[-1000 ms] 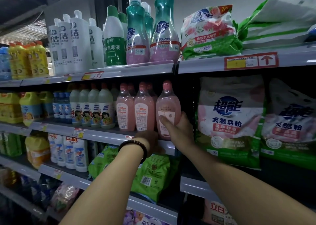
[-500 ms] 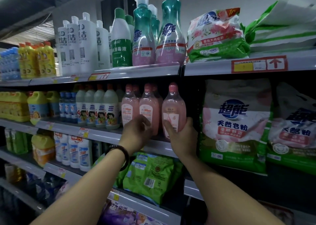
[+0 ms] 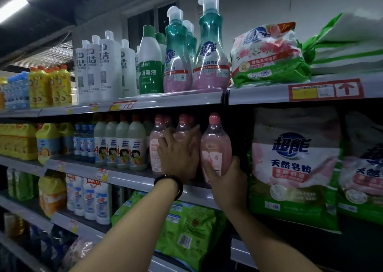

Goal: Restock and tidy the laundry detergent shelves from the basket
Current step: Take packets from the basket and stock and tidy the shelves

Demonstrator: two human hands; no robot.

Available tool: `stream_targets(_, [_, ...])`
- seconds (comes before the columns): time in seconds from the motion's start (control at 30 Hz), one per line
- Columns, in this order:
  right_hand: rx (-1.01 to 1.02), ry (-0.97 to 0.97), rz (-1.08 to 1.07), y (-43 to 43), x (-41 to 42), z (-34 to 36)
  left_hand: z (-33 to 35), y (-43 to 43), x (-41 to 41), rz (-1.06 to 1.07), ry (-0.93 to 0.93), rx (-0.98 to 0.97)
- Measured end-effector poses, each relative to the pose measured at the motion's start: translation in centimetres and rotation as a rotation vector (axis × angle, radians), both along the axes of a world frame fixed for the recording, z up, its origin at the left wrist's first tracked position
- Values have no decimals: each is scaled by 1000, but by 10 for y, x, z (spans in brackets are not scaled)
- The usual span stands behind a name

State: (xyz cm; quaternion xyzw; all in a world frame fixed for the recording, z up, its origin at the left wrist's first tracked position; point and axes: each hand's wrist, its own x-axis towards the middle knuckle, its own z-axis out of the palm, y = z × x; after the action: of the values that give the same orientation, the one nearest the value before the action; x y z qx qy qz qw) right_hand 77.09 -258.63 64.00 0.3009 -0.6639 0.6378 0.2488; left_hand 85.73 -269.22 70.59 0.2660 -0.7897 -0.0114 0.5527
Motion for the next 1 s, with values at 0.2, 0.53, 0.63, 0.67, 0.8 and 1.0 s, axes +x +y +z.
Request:
stream_targets(0.2, [0, -14, 8, 1, 0, 0, -5, -13, -2, 38, -103, -113])
stream_targets(0.53, [-17, -33, 93, 4, 2, 1, -7, -12, 21, -529, 251, 230])
stream_targets(0.63, [-19, -40, 116, 3, 2, 1, -3, -16, 26, -616, 301, 466])
stream_targets(0.67, [-18, -50, 121, 2, 1, 0, -1, -17, 28, -630, 300, 524])
stream_targets(0.8, [-38, -61, 131, 2, 1, 1, 2, -24, 42, -791, 261, 722])
stream_targets(1.0, [-65, -24, 132, 2, 2, 0, -1, -30, 42, -869, 253, 774])
